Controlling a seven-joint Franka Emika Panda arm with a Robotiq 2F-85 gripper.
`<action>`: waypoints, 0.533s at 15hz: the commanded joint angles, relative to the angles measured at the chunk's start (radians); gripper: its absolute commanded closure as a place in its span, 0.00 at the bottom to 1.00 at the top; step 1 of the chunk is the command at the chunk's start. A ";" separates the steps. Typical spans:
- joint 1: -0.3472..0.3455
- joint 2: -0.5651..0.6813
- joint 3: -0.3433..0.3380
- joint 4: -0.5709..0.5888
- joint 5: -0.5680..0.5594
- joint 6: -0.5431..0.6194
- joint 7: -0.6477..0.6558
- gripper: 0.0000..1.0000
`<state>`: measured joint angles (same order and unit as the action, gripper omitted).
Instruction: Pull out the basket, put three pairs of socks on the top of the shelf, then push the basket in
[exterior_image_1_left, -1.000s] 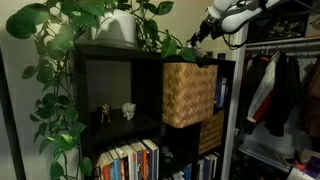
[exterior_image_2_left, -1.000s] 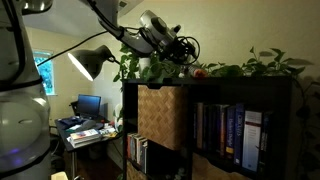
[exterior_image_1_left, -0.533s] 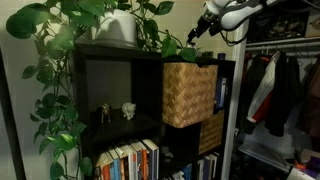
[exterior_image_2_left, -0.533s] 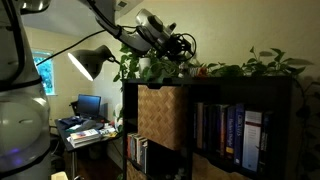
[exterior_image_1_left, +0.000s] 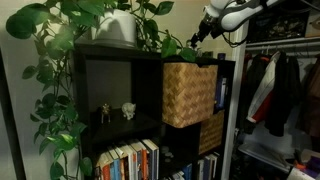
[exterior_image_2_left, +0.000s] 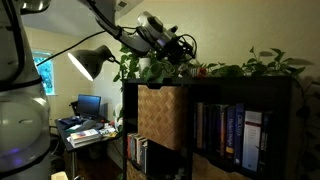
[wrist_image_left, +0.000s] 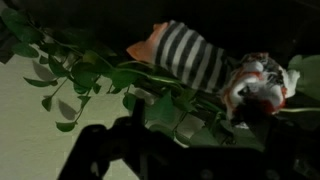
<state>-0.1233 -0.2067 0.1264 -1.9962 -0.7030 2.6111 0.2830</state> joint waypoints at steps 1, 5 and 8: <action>0.010 -0.048 -0.011 -0.064 -0.033 -0.077 0.027 0.00; 0.017 -0.078 -0.010 -0.075 -0.028 -0.160 0.030 0.00; 0.017 -0.103 -0.006 -0.060 -0.025 -0.205 0.034 0.00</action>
<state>-0.1208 -0.2446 0.1257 -2.0309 -0.7068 2.4652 0.2831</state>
